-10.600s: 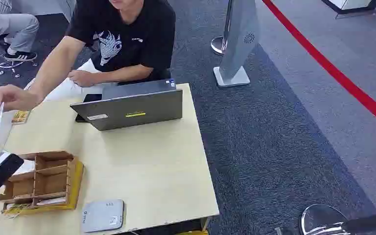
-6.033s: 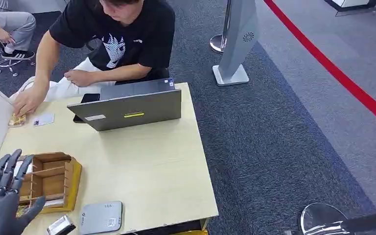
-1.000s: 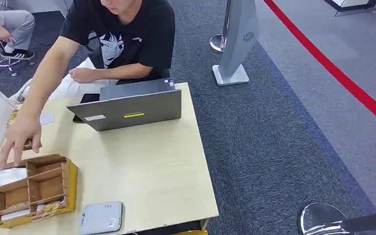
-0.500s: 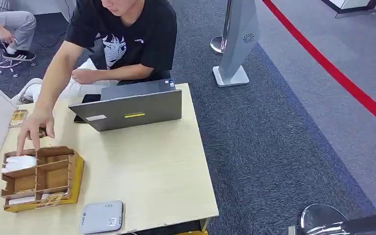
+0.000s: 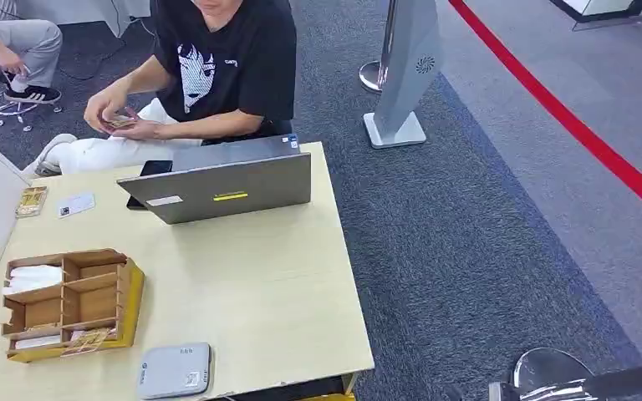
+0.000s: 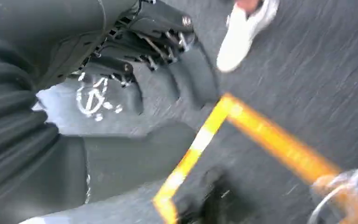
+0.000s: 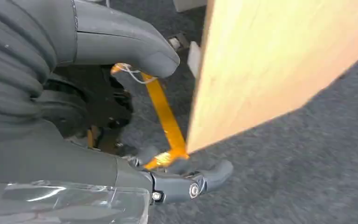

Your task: Pass the card to the sensor for recognition and then transmit it.

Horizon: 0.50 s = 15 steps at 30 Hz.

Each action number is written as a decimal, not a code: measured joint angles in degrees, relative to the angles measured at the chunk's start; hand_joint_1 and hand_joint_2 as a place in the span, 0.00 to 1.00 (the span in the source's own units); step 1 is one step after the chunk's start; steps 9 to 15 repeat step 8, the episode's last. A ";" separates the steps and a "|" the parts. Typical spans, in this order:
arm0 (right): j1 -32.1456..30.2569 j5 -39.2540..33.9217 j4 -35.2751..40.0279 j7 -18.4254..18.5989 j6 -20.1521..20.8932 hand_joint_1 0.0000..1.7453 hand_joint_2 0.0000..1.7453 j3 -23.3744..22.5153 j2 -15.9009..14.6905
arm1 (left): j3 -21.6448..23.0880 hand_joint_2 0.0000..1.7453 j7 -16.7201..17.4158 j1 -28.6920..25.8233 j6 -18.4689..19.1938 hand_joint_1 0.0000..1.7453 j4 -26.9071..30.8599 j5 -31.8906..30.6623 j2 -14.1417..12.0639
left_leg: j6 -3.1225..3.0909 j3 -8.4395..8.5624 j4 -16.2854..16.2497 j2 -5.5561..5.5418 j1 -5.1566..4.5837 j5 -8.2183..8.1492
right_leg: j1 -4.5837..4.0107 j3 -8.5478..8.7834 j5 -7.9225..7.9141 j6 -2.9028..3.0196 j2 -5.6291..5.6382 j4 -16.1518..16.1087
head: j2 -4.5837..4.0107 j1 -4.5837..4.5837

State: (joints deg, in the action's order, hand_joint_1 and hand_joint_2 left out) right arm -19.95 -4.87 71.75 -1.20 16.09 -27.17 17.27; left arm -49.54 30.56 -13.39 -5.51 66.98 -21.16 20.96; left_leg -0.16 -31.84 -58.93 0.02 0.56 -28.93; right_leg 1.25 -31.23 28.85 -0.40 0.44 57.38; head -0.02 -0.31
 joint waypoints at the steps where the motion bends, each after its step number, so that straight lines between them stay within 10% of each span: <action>1: 0.24 0.26 -1.05 0.07 -0.26 0.00 1.00 0.33 -0.07 | 1.44 1.00 -0.37 0.17 0.30 0.00 -1.70 0.50 -0.28 | 0.00 0.00 0.00 -0.02 -0.01 0.00 | 0.01 0.00 0.00 0.00 -0.04 0.00 | 0.00 -0.02; 15: 2.05 0.74 -8.14 0.20 -2.93 0.00 1.00 2.90 -0.77 | 9.27 1.00 -5.12 0.79 1.29 0.00 -10.20 3.98 -2.97 | 0.04 0.01 0.00 0.00 0.03 0.03 | -0.02 0.06 -0.01 0.01 -0.03 0.02 | 0.00 -0.07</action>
